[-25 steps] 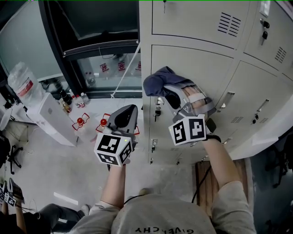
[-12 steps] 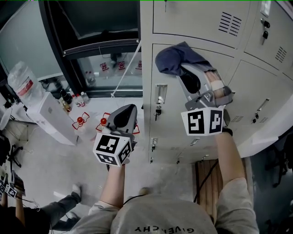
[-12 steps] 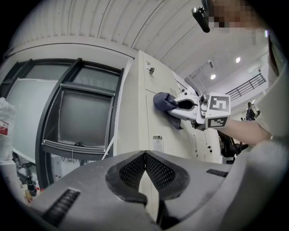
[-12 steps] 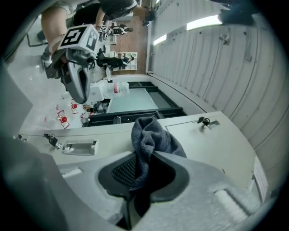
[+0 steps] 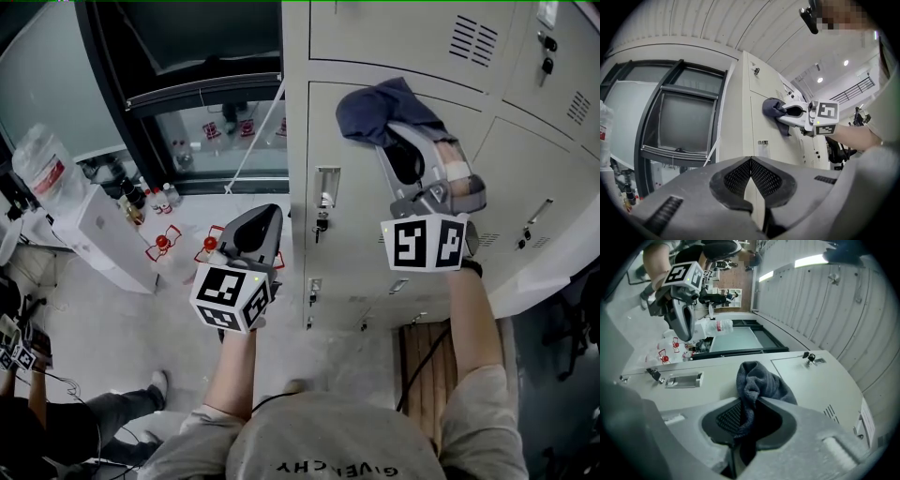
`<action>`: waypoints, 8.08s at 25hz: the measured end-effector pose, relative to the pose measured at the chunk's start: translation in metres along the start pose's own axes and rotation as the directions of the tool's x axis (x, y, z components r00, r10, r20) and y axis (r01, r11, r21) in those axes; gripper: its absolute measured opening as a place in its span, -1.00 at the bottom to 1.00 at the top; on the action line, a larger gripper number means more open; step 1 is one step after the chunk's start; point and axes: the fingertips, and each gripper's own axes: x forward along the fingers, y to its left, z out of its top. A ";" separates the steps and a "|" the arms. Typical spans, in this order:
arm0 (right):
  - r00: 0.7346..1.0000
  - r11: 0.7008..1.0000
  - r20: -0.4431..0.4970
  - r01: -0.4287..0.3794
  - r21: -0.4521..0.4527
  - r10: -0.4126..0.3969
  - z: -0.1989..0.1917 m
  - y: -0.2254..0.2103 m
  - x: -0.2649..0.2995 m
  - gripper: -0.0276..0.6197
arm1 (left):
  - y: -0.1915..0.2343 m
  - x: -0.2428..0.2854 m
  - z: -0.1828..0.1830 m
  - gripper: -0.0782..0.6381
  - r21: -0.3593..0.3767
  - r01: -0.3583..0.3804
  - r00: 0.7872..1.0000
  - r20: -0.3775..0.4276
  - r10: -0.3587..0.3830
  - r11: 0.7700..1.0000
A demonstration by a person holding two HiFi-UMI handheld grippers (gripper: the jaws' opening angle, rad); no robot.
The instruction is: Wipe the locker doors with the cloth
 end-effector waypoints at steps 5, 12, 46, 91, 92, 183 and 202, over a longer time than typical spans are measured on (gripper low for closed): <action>0.996 0.995 0.000 -0.087 -0.041 0.087 0.006 0.049 -0.002 -0.73 | -0.004 0.007 -0.002 -0.79 0.001 0.014 1.000 -0.002 -0.014 1.000; 0.983 0.979 -0.015 -0.186 -0.081 0.185 0.008 0.111 -0.008 -0.73 | -0.003 0.010 -0.014 -0.79 -0.015 0.017 1.000 -0.023 -0.018 1.000; 0.914 0.907 -0.118 -0.355 0.229 0.387 -0.036 0.273 -0.048 -0.73 | 0.024 -0.011 -0.080 -0.79 -0.083 -0.055 0.991 -0.128 0.044 0.995; 0.998 0.999 -0.050 0.034 0.014 -0.033 -0.068 -0.022 -0.048 -0.73 | -0.047 0.032 -0.007 -0.79 -0.015 0.100 0.994 0.043 -0.099 0.995; 0.997 0.999 -0.051 0.050 -0.003 -0.050 -0.068 -0.033 -0.046 -0.73 | -0.048 0.032 -0.005 -0.79 -0.013 0.101 0.994 0.045 -0.100 0.995; 0.949 0.226 0.056 -0.132 0.965 0.312 -0.047 0.241 -0.178 -0.73 | -0.056 -0.034 -0.130 -0.79 -0.102 0.088 0.991 -0.091 -0.097 0.991; 0.976 0.241 -0.035 -0.017 0.970 0.213 -0.063 0.201 -0.193 -0.73 | -0.039 -0.043 -0.112 -0.79 -0.089 0.042 0.998 -0.041 -0.046 0.995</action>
